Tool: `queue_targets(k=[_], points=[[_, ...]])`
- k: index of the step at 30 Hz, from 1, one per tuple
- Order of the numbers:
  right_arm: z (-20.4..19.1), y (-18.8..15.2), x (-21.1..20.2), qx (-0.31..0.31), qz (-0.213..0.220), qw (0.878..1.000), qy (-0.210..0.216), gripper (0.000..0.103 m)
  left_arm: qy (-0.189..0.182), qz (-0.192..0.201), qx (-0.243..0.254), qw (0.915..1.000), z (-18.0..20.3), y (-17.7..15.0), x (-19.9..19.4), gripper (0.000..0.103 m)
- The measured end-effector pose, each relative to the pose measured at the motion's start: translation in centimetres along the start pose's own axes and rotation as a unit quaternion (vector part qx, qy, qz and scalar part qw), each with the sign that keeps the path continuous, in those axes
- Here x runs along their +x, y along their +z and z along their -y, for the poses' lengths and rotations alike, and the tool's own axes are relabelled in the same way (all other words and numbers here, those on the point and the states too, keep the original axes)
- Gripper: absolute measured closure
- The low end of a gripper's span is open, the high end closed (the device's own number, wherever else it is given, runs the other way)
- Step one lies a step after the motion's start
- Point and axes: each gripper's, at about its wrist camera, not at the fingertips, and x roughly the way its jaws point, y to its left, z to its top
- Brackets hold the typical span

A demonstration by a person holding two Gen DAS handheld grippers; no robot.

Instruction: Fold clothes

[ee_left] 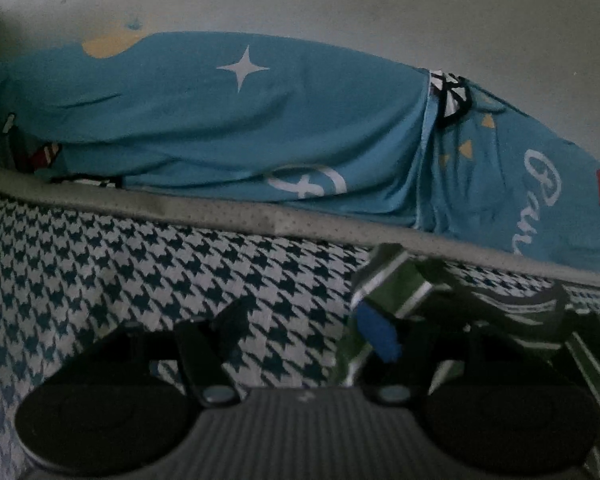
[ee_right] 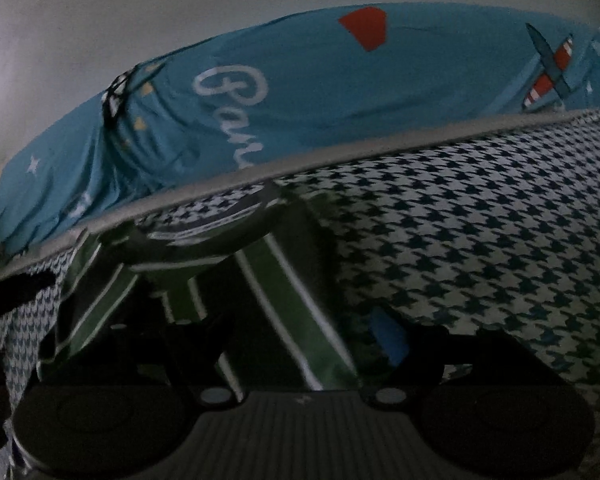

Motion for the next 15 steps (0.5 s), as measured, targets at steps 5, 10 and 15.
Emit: queue_targets(k=[5, 10, 15], points=[[0.9, 0.0, 0.4, 0.007, -0.004, 1.000, 0.004, 0.036, -0.005, -0.018, 0.020, 0.9996, 0.7, -0.8, -2.1, 0.040], [1.7, -0.2, 0.4, 0.013, -0.002, 1.000, 0.007, 0.038, -0.015, -0.036, 0.043, 0.9983, 1.4, -2.2, -4.3, 0.035], [2.3, -0.5, 0.3, 0.012, -0.005, 1.000, 0.015, 0.038, -0.021, -0.045, 0.057, 0.9971, 1.8, -3.8, -6.7, 0.031]])
